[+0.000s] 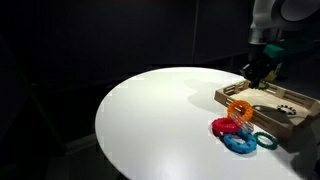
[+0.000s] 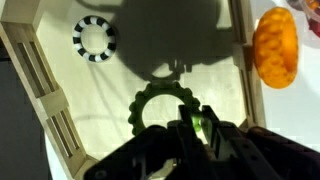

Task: Pick up the yellow ring, then put it on the table

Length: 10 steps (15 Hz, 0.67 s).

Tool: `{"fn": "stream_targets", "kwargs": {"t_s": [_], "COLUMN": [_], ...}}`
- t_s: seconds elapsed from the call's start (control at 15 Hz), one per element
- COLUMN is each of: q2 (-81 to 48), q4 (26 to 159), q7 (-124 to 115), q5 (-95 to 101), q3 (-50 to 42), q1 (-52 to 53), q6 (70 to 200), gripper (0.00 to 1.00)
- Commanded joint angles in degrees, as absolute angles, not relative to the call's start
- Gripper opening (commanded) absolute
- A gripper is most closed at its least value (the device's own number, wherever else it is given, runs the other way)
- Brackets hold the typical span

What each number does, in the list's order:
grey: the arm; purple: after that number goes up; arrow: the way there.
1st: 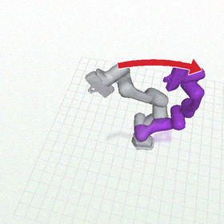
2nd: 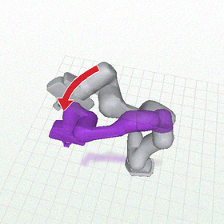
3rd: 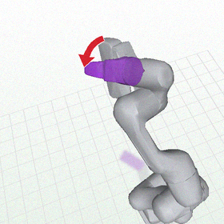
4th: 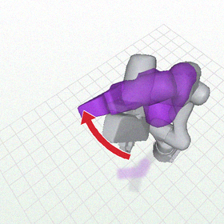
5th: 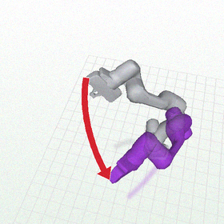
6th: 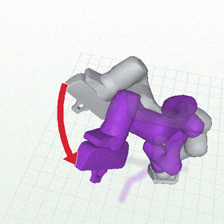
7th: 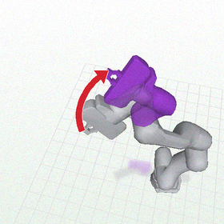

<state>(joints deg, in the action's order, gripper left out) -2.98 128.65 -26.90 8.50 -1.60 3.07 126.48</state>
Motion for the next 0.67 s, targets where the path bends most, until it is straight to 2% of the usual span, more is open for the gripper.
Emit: {"fn": "stream_targets", "kwargs": {"t_s": [0.0, 0.6], "q2": [-0.52, 0.91], "q4": [128.36, 129.07], "q7": [-27.18, -25.96], "q5": [9.33, 8.99], "q3": [1.02, 6.91], "q1": [4.24, 8.11], "q6": [123.97, 123.92], "gripper": [0.07, 0.07]}}
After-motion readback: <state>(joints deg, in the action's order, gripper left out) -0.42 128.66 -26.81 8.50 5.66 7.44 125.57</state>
